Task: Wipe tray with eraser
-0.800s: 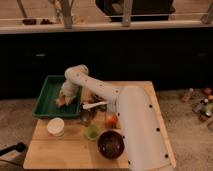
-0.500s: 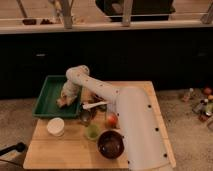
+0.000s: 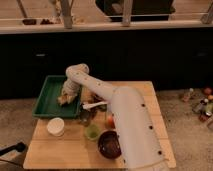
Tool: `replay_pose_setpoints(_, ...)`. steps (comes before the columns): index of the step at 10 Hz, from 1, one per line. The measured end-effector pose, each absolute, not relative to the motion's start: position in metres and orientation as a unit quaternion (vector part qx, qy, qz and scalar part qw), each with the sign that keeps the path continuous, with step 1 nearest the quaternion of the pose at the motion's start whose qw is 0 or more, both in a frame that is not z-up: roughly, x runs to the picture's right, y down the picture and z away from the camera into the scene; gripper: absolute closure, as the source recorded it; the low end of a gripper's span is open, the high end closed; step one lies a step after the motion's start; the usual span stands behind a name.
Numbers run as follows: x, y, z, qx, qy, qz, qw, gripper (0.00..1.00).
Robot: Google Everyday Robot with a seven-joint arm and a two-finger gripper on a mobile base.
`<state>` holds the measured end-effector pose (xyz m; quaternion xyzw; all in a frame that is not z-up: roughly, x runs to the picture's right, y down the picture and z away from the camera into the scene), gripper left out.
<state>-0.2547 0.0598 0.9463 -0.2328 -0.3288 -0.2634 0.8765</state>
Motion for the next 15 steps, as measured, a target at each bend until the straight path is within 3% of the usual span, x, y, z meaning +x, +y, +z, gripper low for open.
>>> replay_pose_setpoints(4, -0.283, 0.059, 0.953, -0.235, -0.342, -0.281, 0.865, 0.95)
replay_pose_setpoints(8, -0.299, 0.072, 0.935, -0.235, -0.374, -0.300, 0.846, 0.95)
replay_pose_setpoints(15, -0.267, 0.087, 0.910, -0.252, -0.366, -0.321, 0.836, 0.95)
